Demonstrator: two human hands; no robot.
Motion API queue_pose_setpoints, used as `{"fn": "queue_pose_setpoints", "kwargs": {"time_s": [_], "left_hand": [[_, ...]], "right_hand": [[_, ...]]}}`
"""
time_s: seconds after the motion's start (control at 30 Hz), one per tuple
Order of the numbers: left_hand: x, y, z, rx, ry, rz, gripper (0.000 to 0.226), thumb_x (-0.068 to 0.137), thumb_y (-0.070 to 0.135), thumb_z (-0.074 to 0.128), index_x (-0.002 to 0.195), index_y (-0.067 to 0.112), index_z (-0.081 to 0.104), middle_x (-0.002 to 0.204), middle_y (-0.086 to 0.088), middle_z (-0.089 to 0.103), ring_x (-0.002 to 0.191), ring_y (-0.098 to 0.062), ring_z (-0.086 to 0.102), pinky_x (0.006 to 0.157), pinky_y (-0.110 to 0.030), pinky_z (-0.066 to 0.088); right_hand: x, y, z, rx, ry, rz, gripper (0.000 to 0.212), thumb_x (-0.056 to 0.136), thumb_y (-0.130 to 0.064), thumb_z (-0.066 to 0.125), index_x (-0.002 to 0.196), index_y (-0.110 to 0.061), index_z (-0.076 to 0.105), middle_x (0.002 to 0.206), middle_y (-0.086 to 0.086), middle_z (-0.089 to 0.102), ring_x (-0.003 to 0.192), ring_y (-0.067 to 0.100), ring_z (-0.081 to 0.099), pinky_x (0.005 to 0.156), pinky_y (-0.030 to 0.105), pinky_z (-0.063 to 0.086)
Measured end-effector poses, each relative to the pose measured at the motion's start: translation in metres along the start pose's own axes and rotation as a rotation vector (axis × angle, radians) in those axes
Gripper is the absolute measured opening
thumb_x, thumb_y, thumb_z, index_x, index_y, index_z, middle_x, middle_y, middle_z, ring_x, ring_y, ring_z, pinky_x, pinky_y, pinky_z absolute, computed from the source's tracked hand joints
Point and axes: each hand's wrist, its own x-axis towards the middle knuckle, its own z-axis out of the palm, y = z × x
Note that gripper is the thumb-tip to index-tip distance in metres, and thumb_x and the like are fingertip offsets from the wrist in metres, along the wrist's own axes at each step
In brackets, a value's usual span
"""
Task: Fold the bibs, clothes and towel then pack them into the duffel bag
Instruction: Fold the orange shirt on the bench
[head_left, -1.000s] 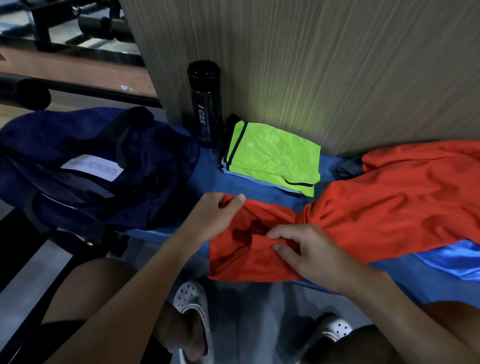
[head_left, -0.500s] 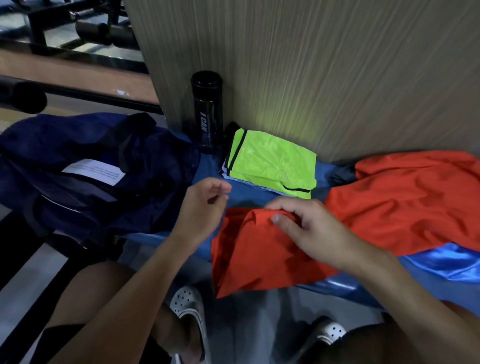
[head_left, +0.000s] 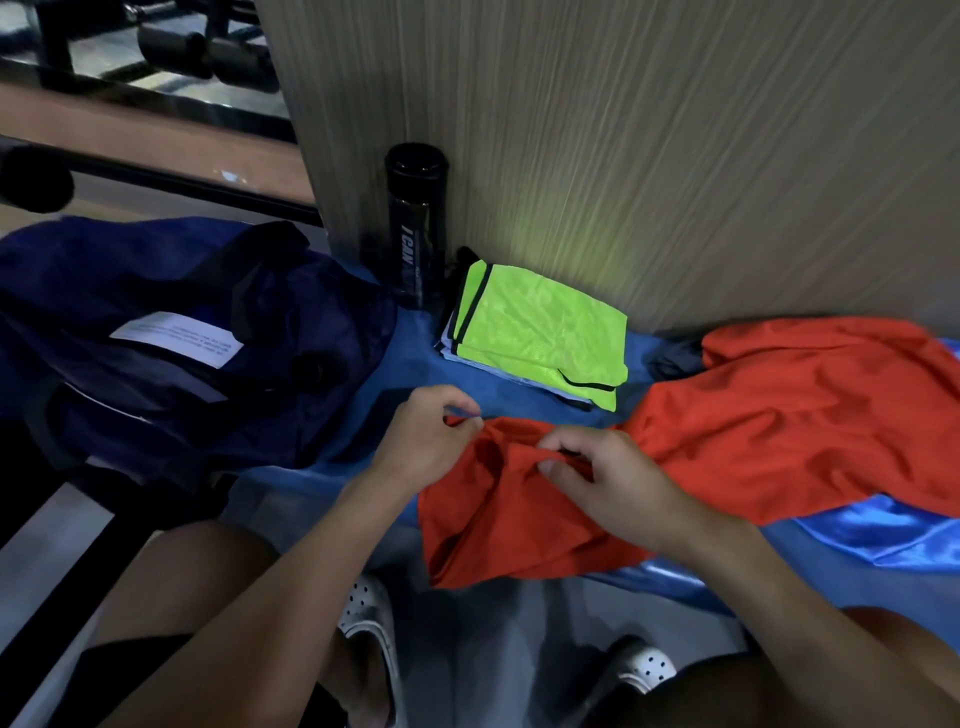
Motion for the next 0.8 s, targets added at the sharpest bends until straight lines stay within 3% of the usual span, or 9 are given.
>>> {"fn": "queue_pose_setpoints", "kwargs": {"time_s": [0.1,0.23,0.33,0.4,0.53,0.63,0.7,0.8], "left_hand": [[-0.002,0.012,-0.003,-0.120,0.039,0.074,0.032,0.085,0.004,0.068,0.076,0.034,0.069,0.084,0.014,0.074,0.086,0.000,0.070,0.092,-0.030,0.055],[-0.009,0.027,-0.014,-0.264,0.132,0.161,0.021,0.085,0.014,0.066,0.085,0.034,0.075,0.086,0.010,0.076,0.086,-0.010,0.073,0.084,-0.030,0.056],[-0.012,0.027,-0.022,-0.335,0.167,0.136,0.022,0.089,0.001,0.065,0.092,0.020,0.076,0.088,0.003,0.076,0.086,-0.011,0.073,0.085,-0.030,0.056],[-0.013,0.030,-0.024,-0.370,0.187,0.108,0.029,0.088,-0.004,0.065,0.093,0.024,0.073,0.089,0.003,0.075,0.086,-0.009,0.071,0.087,-0.028,0.055],[-0.019,0.042,-0.027,-0.428,0.242,0.188,0.034,0.084,-0.005,0.071,0.087,0.030,0.071,0.083,0.012,0.074,0.081,-0.001,0.069,0.082,-0.016,0.051],[-0.026,0.052,-0.033,-0.496,0.242,0.250,0.028,0.082,-0.003,0.075,0.086,0.025,0.073,0.080,0.010,0.075,0.079,-0.003,0.068,0.080,-0.016,0.052],[-0.028,0.054,-0.036,-0.491,0.249,0.272,0.025,0.082,-0.002,0.075,0.087,0.023,0.074,0.080,0.008,0.074,0.079,-0.003,0.067,0.080,-0.018,0.051],[-0.026,0.053,-0.040,-0.565,0.251,0.231,0.019,0.085,0.007,0.073,0.096,0.023,0.073,0.087,0.000,0.072,0.084,-0.010,0.067,0.083,-0.028,0.052]], "right_hand": [[0.001,-0.003,-0.004,-0.003,0.017,0.005,0.015,0.092,-0.014,0.061,0.082,-0.025,0.064,0.068,-0.012,0.060,0.063,0.000,0.052,0.061,0.023,0.043],[0.001,-0.010,-0.008,0.017,0.069,0.008,0.011,0.090,-0.022,0.057,0.083,-0.024,0.064,0.074,-0.007,0.065,0.070,0.010,0.059,0.068,0.028,0.046],[0.001,-0.015,-0.009,0.023,0.093,-0.001,0.012,0.090,-0.019,0.057,0.082,-0.023,0.065,0.075,-0.006,0.066,0.070,0.010,0.059,0.067,0.025,0.045],[0.001,-0.017,-0.009,0.011,0.105,-0.013,0.011,0.088,-0.020,0.057,0.082,-0.020,0.066,0.075,-0.009,0.065,0.070,0.002,0.057,0.067,0.022,0.044],[0.011,-0.018,-0.008,0.000,0.202,-0.105,0.007,0.087,-0.013,0.060,0.086,-0.015,0.066,0.094,-0.003,0.063,0.095,0.009,0.060,0.087,0.024,0.045],[0.027,-0.025,-0.008,0.042,0.237,-0.102,0.008,0.087,-0.019,0.062,0.090,-0.020,0.069,0.117,0.001,0.061,0.117,0.008,0.055,0.102,0.019,0.037],[0.038,-0.033,-0.008,0.074,0.247,-0.097,0.006,0.089,-0.016,0.064,0.090,-0.020,0.069,0.114,0.001,0.065,0.112,0.006,0.058,0.099,0.014,0.038],[0.052,-0.041,-0.007,0.094,0.273,-0.057,0.016,0.092,-0.011,0.065,0.085,-0.025,0.065,0.085,-0.008,0.068,0.084,0.007,0.062,0.079,0.016,0.044]]}}
